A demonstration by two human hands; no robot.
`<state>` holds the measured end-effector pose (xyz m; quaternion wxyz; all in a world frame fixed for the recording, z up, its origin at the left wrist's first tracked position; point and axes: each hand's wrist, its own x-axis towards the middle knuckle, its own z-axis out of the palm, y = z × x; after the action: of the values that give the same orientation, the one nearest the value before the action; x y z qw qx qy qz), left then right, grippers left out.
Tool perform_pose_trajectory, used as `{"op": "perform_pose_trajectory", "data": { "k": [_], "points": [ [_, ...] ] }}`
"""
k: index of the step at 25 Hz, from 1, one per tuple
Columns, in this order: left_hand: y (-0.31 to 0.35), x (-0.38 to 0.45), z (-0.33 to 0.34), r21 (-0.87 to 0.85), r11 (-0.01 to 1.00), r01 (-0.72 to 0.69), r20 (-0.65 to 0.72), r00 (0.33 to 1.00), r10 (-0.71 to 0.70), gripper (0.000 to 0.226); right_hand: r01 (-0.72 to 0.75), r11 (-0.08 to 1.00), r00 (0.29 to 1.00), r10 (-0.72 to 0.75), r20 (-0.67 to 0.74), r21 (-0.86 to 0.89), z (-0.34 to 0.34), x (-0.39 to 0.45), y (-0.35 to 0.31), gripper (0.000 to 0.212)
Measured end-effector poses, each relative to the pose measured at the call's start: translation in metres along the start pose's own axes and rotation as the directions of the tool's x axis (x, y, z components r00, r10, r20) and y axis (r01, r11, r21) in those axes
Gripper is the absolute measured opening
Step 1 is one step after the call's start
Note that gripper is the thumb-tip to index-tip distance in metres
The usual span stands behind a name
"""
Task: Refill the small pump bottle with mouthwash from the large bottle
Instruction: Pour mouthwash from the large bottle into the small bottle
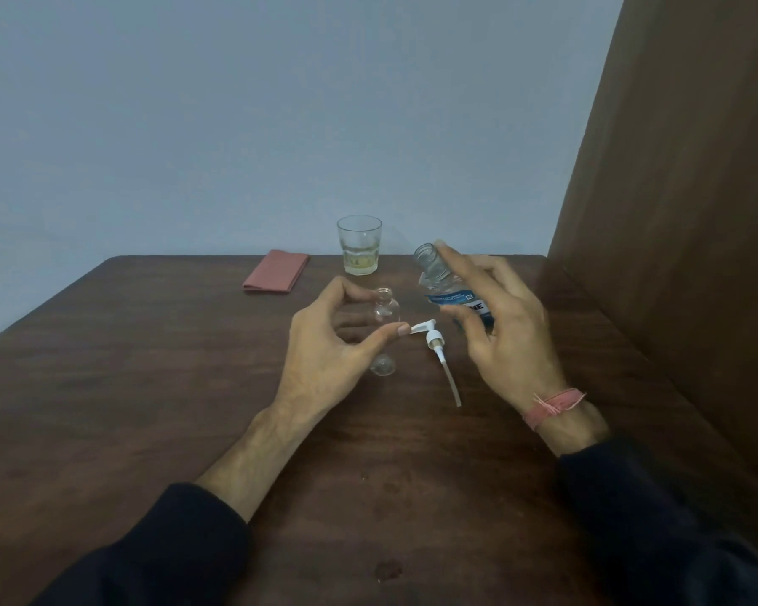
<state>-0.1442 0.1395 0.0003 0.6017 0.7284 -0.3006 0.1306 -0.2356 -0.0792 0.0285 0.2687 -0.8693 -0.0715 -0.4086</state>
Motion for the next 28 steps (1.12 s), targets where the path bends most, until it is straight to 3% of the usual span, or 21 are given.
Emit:
{"op": "perform_pose_trajectory", "data": {
  "k": [9,21,28],
  "points": [
    [0.0050,-0.0007,0.0014,0.106,0.994,-0.026,-0.080,0.996,0.035,0.048,0.083,0.932,0.994,-0.052,0.098,-0.353,0.0002,-0.0017,-0.0010,0.102],
    [0.0109,-0.0038,0.0030,0.096,0.995,-0.025,-0.060,0.998,0.031,0.048,0.105,0.887,0.991,-0.054,0.126,-0.449,-0.0012,-0.0010,-0.0092,0.103],
    [0.0105,-0.0023,0.0030,0.118,0.993,0.011,-0.075,0.997,-0.002,0.045,0.183,0.825,0.983,-0.146,0.111,-0.535,-0.0018,0.0021,-0.0079,0.105]
  ]
}}
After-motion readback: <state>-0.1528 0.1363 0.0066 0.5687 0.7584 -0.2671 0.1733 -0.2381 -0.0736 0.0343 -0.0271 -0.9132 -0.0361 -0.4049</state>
